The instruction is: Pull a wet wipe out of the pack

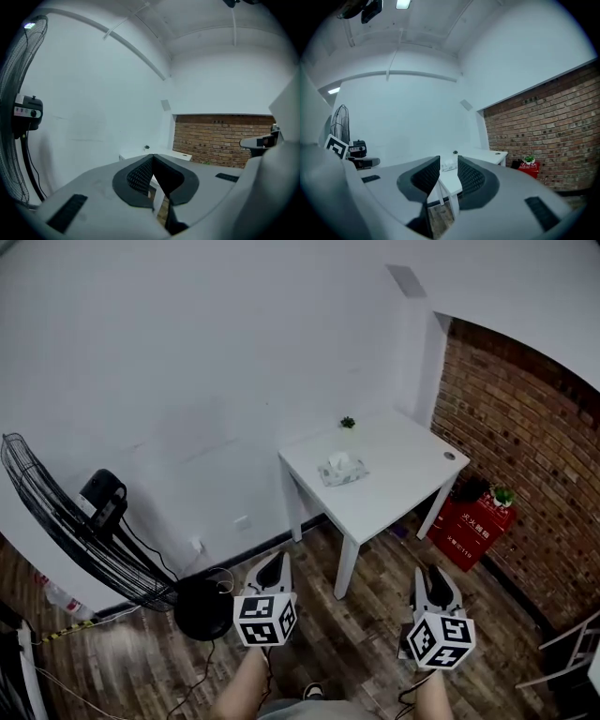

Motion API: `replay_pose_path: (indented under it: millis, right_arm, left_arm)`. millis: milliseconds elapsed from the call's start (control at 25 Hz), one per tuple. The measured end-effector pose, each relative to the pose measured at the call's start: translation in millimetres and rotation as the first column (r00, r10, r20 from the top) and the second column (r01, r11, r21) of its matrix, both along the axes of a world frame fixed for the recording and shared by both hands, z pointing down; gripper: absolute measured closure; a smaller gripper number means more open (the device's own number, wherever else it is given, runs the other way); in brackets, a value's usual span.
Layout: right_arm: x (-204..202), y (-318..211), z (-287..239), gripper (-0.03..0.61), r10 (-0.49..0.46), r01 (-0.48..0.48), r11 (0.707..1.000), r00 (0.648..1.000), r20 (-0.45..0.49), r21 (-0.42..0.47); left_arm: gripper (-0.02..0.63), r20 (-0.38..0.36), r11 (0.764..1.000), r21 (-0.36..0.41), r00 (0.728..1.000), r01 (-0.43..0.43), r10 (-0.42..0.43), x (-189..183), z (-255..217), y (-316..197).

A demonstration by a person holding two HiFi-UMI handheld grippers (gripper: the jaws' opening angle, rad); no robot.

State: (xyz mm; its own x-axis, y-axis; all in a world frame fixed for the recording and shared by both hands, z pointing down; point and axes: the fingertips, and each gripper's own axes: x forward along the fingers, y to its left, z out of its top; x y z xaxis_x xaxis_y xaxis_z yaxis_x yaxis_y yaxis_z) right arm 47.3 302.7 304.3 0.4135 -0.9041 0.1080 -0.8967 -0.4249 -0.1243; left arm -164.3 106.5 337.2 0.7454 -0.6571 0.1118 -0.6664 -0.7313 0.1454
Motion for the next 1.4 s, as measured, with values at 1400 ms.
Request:
replay_pose_path:
  millis: [1400]
  right_arm:
    - [251, -292, 34, 0.463, -0.16, 0.167, 0.985, 0.98, 0.12, -0.045]
  left_arm:
    - [0.614, 0.049, 0.988, -0.065, 0.989, 0.139, -0.136, 223, 21, -235]
